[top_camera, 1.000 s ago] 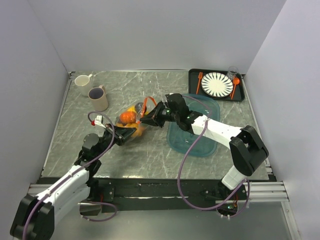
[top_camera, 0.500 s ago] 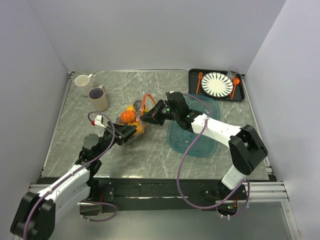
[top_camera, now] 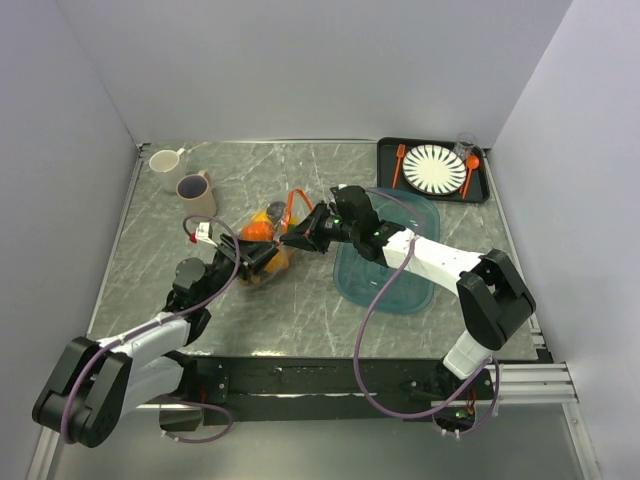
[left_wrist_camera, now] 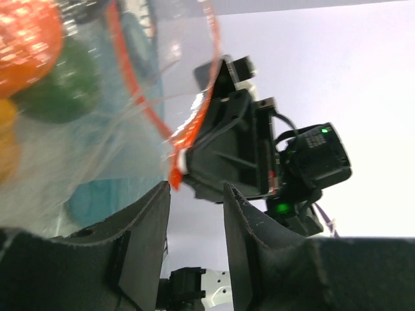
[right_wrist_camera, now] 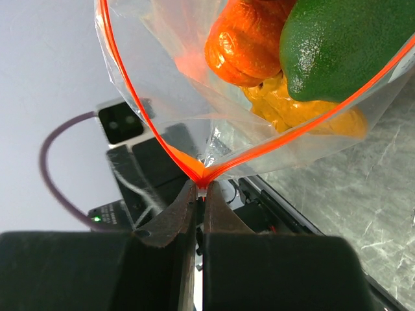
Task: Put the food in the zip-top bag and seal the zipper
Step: Zip the zipper food storage bag at the center of the board.
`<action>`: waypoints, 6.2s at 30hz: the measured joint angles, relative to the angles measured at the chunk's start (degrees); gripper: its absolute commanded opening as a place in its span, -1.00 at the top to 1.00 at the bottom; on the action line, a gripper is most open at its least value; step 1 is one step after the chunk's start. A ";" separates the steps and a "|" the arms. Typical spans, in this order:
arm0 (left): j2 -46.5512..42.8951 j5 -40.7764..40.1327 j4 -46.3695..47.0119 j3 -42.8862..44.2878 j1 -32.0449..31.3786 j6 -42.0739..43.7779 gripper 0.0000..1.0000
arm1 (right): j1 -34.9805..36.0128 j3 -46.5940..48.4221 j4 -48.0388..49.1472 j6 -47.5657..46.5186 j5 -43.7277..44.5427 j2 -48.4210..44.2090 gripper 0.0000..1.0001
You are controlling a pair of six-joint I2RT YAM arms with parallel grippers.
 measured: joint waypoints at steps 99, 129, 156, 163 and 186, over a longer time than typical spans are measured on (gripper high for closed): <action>0.85 -0.09 -4.24 4.20 0.07 2.01 0.99 | -0.07 0.81 1.38 0.24 -3.85 0.11 0.45; -4.76 -0.79 -8.04 2.23 0.07 3.32 0.99 | -1.42 0.81 2.95 0.24 -5.49 0.09 0.32; -4.28 -0.63 -7.98 2.19 0.04 3.34 0.99 | -0.63 2.03 0.85 0.22 -6.38 1.51 0.30; -4.28 -0.24 -8.04 2.19 0.04 3.48 0.99 | -0.09 2.38 1.01 0.59 -6.95 3.06 0.69; -9.14 -1.14 -9.90 0.07 0.07 3.48 0.99 | -0.02 1.68 3.91 2.60 -9.27 3.50 1.00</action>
